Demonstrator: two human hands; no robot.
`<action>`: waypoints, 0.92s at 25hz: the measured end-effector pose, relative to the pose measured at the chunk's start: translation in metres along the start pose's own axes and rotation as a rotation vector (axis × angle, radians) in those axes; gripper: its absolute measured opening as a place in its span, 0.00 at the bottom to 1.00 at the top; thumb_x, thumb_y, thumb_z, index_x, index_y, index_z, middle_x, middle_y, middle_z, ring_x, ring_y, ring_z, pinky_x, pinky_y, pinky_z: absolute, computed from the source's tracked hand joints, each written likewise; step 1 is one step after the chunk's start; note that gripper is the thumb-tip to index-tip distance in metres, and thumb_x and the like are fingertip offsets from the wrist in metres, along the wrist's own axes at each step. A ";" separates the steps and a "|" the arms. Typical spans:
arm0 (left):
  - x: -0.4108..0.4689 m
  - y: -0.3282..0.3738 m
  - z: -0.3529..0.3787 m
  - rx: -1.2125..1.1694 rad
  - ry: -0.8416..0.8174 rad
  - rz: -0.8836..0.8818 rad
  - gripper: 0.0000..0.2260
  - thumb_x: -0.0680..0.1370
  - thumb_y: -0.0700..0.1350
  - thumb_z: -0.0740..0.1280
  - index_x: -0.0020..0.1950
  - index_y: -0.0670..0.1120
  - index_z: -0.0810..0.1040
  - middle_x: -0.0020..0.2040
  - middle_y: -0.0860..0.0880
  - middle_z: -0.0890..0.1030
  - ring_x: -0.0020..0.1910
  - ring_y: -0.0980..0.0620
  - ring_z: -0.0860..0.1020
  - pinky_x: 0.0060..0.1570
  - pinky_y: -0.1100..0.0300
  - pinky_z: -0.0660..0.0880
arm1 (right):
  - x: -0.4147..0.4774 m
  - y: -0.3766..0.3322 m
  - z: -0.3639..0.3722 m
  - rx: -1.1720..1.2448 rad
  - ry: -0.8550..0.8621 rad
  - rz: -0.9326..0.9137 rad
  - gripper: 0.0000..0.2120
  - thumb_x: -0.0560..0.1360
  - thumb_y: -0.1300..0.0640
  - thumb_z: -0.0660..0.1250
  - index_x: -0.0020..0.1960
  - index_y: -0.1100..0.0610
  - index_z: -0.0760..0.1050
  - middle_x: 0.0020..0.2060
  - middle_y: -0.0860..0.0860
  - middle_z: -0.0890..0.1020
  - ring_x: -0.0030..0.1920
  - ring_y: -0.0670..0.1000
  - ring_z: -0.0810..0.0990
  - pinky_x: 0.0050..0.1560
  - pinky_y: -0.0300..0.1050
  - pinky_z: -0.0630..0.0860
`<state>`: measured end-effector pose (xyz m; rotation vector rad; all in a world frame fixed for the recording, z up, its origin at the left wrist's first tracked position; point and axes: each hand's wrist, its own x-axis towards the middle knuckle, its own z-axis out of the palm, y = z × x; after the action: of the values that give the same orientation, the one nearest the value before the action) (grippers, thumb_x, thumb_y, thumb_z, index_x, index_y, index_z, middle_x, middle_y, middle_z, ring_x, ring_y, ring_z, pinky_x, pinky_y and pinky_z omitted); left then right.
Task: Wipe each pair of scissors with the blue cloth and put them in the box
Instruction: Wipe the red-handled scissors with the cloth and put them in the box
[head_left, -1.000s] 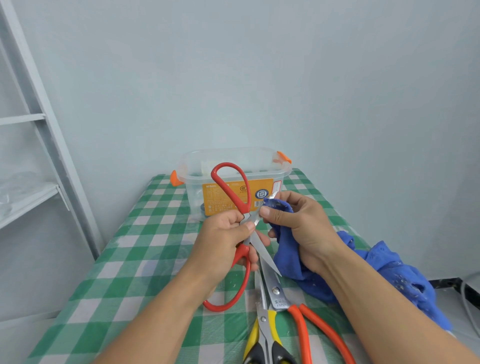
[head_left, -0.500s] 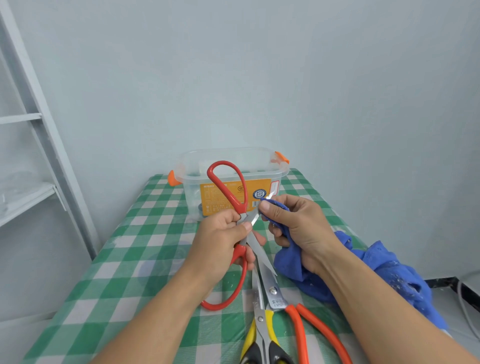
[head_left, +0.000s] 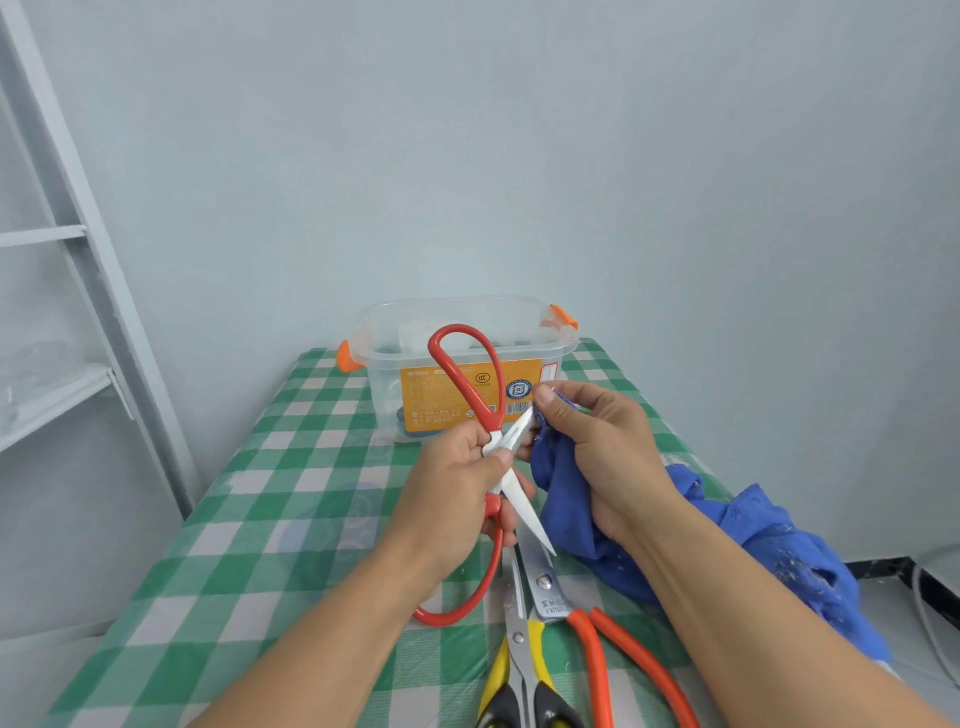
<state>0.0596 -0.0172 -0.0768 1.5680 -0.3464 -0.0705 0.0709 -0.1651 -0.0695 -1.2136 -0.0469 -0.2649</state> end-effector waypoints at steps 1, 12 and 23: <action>0.001 0.000 0.000 0.012 0.000 0.001 0.06 0.84 0.36 0.59 0.53 0.40 0.76 0.33 0.40 0.78 0.25 0.45 0.73 0.30 0.52 0.75 | 0.000 0.001 0.001 -0.003 0.000 0.001 0.11 0.78 0.59 0.70 0.48 0.69 0.78 0.38 0.66 0.81 0.39 0.61 0.81 0.42 0.51 0.82; 0.000 0.001 0.001 -0.007 0.005 -0.023 0.05 0.84 0.36 0.59 0.52 0.37 0.74 0.43 0.33 0.82 0.24 0.46 0.73 0.27 0.54 0.75 | 0.000 -0.006 -0.006 0.031 0.155 -0.028 0.12 0.81 0.53 0.66 0.43 0.59 0.76 0.36 0.56 0.84 0.38 0.55 0.84 0.45 0.54 0.84; 0.001 0.002 -0.004 -0.041 0.046 -0.013 0.04 0.83 0.35 0.60 0.51 0.37 0.73 0.33 0.43 0.81 0.23 0.45 0.73 0.29 0.53 0.76 | -0.006 -0.003 0.000 -0.122 0.005 -0.027 0.14 0.66 0.60 0.79 0.43 0.58 0.75 0.31 0.53 0.83 0.29 0.48 0.80 0.33 0.42 0.76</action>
<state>0.0615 -0.0134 -0.0745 1.5288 -0.2963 -0.0514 0.0640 -0.1646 -0.0681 -1.3345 -0.0432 -0.2974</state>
